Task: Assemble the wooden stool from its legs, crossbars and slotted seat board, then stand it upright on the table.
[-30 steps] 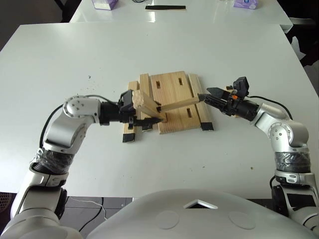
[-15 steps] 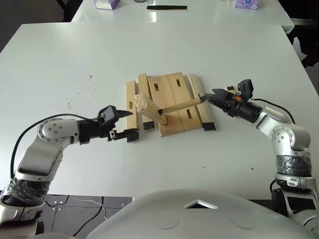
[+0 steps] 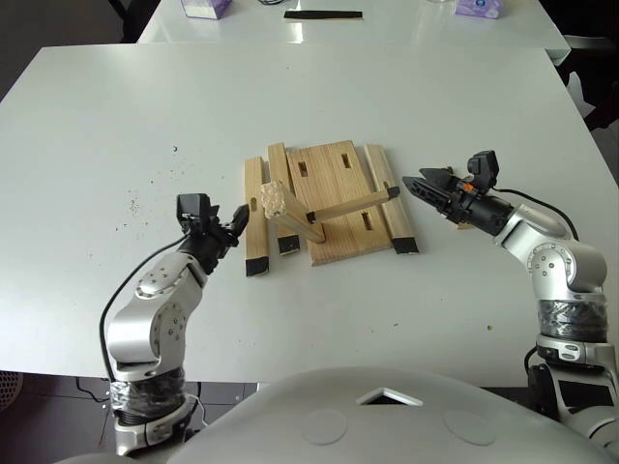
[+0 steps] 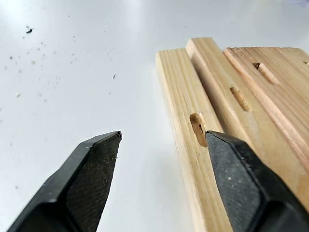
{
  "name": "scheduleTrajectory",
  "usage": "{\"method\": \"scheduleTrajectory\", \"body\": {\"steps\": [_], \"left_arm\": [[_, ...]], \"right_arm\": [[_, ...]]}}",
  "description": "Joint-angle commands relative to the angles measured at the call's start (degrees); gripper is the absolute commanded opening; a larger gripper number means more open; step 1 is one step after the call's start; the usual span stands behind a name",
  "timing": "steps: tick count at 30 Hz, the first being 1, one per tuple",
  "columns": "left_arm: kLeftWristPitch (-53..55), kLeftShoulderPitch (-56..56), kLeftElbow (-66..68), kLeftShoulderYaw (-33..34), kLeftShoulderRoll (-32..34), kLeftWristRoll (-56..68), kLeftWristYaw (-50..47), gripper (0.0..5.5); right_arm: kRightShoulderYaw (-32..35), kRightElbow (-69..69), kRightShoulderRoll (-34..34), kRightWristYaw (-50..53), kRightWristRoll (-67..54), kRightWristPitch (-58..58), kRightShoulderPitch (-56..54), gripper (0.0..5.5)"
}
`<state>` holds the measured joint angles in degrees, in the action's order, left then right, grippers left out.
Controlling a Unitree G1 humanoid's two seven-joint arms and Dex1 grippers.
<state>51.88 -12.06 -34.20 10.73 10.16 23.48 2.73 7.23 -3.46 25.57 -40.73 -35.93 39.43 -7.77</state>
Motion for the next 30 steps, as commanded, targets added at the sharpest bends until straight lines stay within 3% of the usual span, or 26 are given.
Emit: {"method": "scheduleTrajectory", "body": {"steps": [1, 6, 15, 28, 30], "left_arm": [[3.0, -0.3, -3.3, -3.6, -2.7, -0.9, -3.1, 3.24], [3.5, -1.8, -3.0, -7.4, -2.1, -3.5, -3.8, 3.24], [8.2, -4.3, -3.8, -8.0, -3.7, -6.5, -7.0, 3.24], [20.7, -9.8, -10.3, -13.3, -2.3, -10.3, -9.7, 3.24], [20.1, -9.9, -9.3, -12.8, -2.6, -11.4, -10.1, 2.96]], "right_arm": [[-0.3, -0.6, 0.3, 0.4, 0.5, 0.7, 0.8, 3.31], [-0.8, -0.8, 0.1, 0.4, 0.9, 0.5, 1.3, 3.31], [-0.3, -1.0, 0.0, 0.5, 1.2, -0.1, 3.0, 3.31], [-0.8, -3.1, -1.3, 1.6, 1.4, -0.1, 6.1, 3.31], [-0.4, -2.9, -1.5, 1.9, 1.1, 0.0, 5.6, 3.31]]}}
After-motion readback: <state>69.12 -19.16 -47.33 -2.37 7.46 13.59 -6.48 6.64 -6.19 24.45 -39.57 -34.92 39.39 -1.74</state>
